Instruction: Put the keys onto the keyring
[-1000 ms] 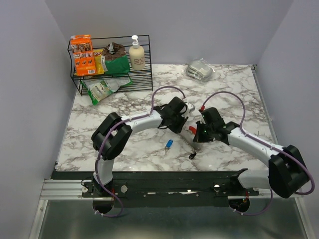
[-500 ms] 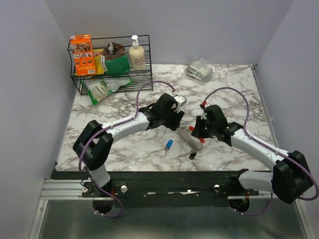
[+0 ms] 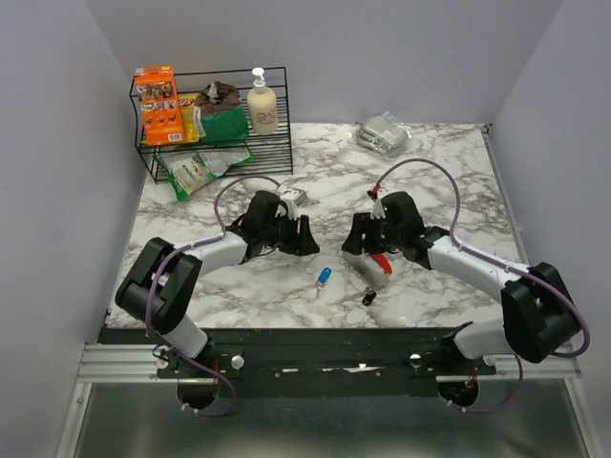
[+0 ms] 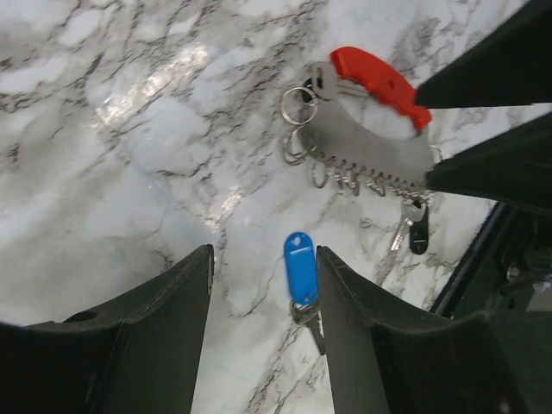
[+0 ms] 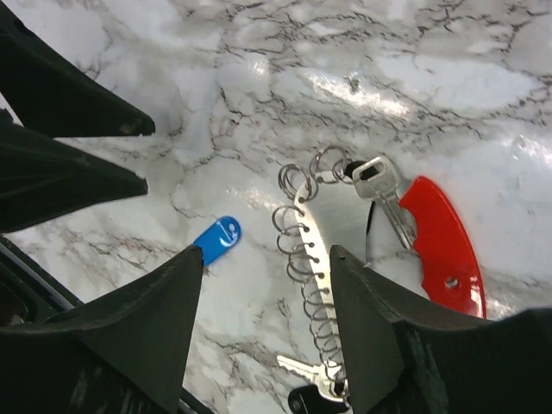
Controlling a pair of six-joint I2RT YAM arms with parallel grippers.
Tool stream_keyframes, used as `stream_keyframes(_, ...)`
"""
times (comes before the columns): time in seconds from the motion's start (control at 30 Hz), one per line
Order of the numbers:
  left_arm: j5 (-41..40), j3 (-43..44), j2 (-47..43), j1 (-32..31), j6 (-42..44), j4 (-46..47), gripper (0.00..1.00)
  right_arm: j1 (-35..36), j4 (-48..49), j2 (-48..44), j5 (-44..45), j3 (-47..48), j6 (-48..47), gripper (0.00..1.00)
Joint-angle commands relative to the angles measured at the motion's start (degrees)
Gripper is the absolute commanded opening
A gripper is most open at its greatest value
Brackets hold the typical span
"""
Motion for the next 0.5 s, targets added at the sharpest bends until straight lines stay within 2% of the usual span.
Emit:
stream_keyframes(0.0,7.13,-0.96,-2.15,-0.30,-4.23,10.09,0.59,0.39,6.17,4.37,-4.26,2.63,-1.36,0.70)
stream_keyframes(0.1,8.01,-1.14,-0.74,-0.30,-5.73,12.11,0.55,0.39,6.08,7.09,-4.25,4.04,-1.45,0.69)
stream_keyframes(0.17,8.80,-1.23,0.31,-0.30,-7.23,13.34,0.48,0.22,7.83,7.98,-4.25,4.74,-1.53,0.70)
stream_keyframes(0.3,9.06,-0.97,2.51,-0.47,-9.34,16.42,0.40,-0.39,8.28,9.56,-3.55,5.10,-0.05,0.65)
stream_keyframes(0.47,8.45,0.79,6.38,-1.88,-10.57,17.30,0.28,-1.89,10.65,10.62,-6.62,4.04,1.10,0.64)
